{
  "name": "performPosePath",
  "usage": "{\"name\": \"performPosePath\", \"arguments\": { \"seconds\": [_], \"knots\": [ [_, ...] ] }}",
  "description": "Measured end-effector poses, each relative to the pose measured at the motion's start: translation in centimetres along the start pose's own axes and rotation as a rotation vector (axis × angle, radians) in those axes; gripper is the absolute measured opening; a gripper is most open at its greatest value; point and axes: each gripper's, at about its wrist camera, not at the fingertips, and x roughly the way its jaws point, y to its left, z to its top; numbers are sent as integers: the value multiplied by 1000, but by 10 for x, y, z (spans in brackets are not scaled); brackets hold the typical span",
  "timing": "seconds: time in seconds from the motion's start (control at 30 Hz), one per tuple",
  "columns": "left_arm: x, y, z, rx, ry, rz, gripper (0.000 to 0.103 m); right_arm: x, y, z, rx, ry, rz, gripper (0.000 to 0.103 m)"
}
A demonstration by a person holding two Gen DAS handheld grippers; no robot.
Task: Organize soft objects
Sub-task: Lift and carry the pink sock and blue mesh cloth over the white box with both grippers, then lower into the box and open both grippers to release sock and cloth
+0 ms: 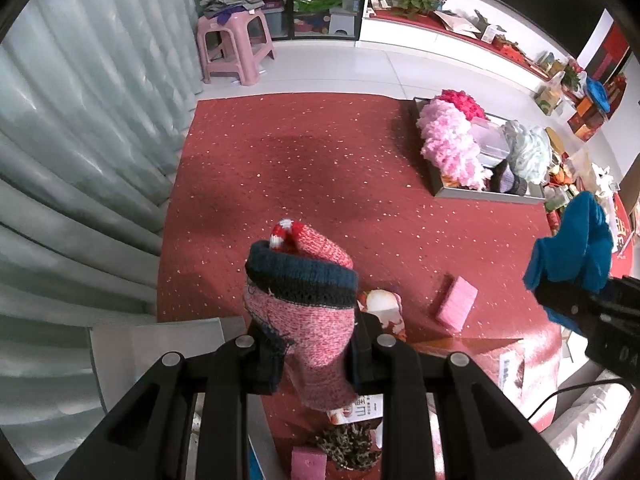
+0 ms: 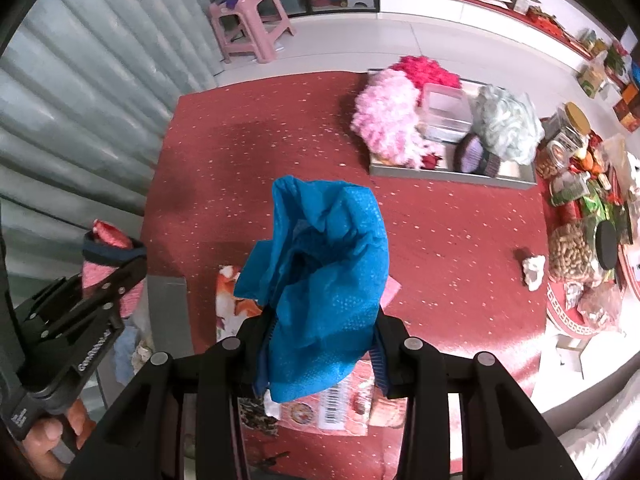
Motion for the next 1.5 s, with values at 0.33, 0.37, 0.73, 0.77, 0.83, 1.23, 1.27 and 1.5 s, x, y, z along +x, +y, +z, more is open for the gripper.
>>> {"name": "performPosePath", "arguments": {
  "seconds": [0.33, 0.37, 0.73, 0.77, 0.83, 1.23, 1.27, 1.5],
  "knots": [
    [12, 18, 2, -30, 8, -21, 26, 17, 39, 3, -40, 31, -7, 41],
    [12, 20, 1, -34, 8, -22, 26, 18, 43, 3, -46, 32, -8, 41],
    [6, 62, -21, -113, 5, -7, 26, 24, 85, -3, -117, 48, -4, 41],
    [5, 65, -23, -120, 4, -6, 26, 25, 90, -4, -125, 49, -3, 41],
    [3, 74, -29, -140, 5, -4, 26, 26, 98, -6, -136, 52, 3, 41],
    [-3, 120, -65, -241, 22, 27, 26, 38, 153, -24, -243, 87, 51, 41],
    [-4, 123, -67, -248, 22, 29, 26, 39, 157, -25, -252, 90, 53, 41],
    [-5, 151, -91, -314, 38, 53, 26, 49, 187, -38, -314, 117, 69, 41]
  ]
}}
